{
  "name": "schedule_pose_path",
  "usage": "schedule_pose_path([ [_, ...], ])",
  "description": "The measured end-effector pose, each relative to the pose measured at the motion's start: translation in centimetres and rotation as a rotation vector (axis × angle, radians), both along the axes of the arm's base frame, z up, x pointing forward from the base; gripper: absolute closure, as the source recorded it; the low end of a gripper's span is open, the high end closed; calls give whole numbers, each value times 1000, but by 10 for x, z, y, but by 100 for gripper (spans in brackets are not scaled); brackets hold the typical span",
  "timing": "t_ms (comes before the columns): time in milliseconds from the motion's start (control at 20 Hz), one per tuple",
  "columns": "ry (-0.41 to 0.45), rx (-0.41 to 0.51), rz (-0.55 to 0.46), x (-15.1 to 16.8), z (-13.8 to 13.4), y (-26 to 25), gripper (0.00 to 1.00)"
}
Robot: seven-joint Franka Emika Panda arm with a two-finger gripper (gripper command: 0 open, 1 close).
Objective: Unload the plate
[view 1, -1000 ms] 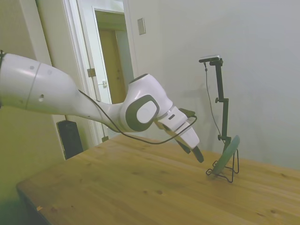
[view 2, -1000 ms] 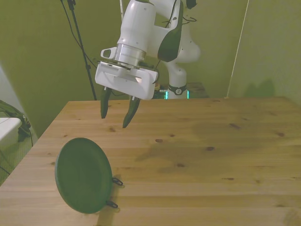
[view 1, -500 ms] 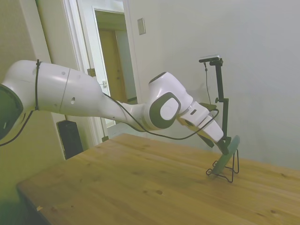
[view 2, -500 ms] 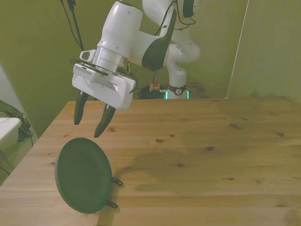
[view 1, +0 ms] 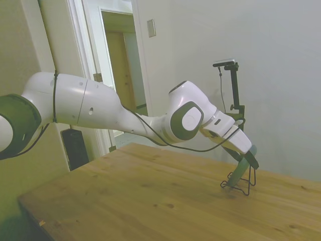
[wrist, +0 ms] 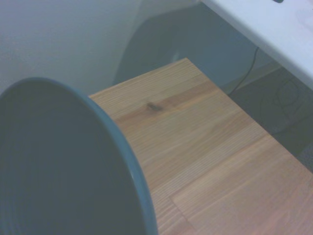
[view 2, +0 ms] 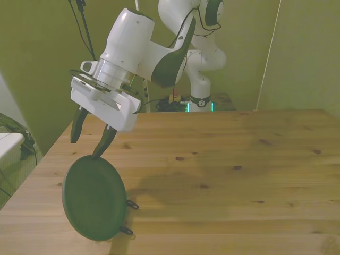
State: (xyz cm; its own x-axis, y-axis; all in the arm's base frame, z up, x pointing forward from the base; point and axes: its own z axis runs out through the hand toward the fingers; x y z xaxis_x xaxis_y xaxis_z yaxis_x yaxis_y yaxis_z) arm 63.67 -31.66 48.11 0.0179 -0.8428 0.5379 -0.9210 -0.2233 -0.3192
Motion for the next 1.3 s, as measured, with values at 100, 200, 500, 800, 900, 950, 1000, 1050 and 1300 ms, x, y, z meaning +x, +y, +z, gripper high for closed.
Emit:
schedule_pose_path([
  [100,1,-1,-1,0,-1,-1,0],
  [200,3,-3,1,2,-3,-1,0],
  [500,12,-3,6,6,-13,1,100],
  [800,9,-6,6,6,-11,1,100],
  [900,9,-6,6,6,-12,1,100],
  [950,9,-6,6,6,-12,1,100],
  [1000,9,-6,6,6,-12,1,100],
  [1050,8,-6,7,6,-12,1,100],
  [1300,6,-6,18,12,-18,8,100],
])
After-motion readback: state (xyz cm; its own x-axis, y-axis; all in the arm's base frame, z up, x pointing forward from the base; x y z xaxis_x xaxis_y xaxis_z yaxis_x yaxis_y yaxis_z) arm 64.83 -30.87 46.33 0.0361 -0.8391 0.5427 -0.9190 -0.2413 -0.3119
